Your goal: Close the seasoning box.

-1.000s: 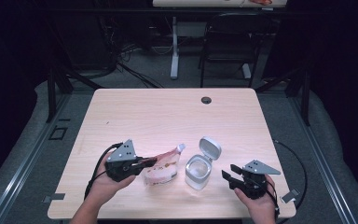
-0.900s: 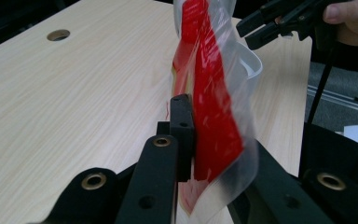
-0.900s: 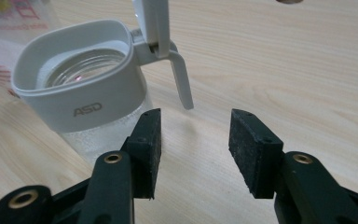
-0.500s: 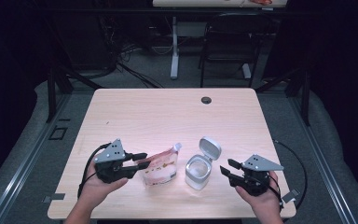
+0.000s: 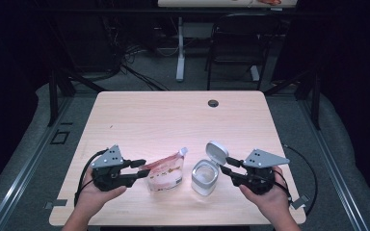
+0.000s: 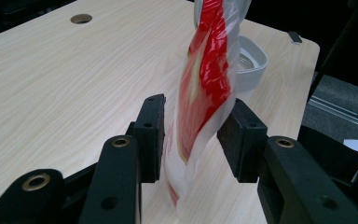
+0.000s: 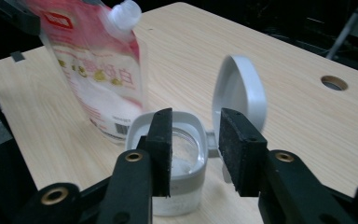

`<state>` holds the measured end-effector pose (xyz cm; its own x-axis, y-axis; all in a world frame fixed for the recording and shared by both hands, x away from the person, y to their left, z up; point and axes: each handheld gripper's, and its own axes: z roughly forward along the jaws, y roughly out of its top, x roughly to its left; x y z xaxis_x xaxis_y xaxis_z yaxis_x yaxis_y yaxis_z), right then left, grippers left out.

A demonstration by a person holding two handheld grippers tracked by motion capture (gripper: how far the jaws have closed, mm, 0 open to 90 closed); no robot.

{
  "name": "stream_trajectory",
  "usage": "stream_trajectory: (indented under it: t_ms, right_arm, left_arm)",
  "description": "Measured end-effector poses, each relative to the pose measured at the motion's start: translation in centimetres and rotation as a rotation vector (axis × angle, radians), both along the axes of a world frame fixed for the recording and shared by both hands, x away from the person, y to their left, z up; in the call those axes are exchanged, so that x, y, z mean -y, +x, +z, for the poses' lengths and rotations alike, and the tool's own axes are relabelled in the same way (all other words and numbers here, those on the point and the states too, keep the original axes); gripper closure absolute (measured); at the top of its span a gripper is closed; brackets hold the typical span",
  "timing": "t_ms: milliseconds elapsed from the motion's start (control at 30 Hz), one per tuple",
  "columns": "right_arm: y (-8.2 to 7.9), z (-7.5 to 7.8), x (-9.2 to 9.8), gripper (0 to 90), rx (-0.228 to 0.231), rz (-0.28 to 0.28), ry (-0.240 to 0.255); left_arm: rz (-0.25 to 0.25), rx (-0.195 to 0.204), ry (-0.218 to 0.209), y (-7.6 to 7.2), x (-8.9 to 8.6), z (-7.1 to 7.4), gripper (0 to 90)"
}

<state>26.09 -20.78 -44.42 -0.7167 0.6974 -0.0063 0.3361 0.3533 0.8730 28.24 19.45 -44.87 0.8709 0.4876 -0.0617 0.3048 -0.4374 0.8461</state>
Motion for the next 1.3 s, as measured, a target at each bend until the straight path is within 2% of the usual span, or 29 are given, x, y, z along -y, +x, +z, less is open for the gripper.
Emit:
stream_trajectory:
  t_ms: [133, 333, 467, 633, 1033, 1300]
  right_arm:
    - [0.6, 0.7, -1.1, 68.3, -0.005, 0.057, -0.009]
    - [1.5, 1.9, -2.5, 70.2, 0.009, 0.099, -0.018]
    - [2.0, 2.4, -3.6, 69.1, 0.011, 0.139, -0.024]
    - [2.6, 3.6, -5.4, 68.1, 0.029, 0.196, -0.028]
    - [3.7, 4.1, -8.2, 65.5, 0.027, 0.253, -0.014]
    - [3.9, 4.1, -10.0, 63.1, 0.033, 0.281, -0.025]
  left_arm:
    - [-0.008, 0.002, -0.008, -0.1, -0.3, 0.2, 65.2]
    - [0.001, -0.001, -0.001, -0.2, -0.6, 0.1, 70.3]
    - [-0.013, -0.015, -0.016, -0.2, -0.6, 0.1, 73.1]
    - [-0.013, -0.012, -0.01, -0.3, -0.6, 0.2, 76.8]
    - [-0.011, -0.005, -0.014, -0.5, -0.8, 0.4, 77.8]
    - [-0.016, -0.005, -0.014, -0.5, -0.8, 0.3, 78.7]
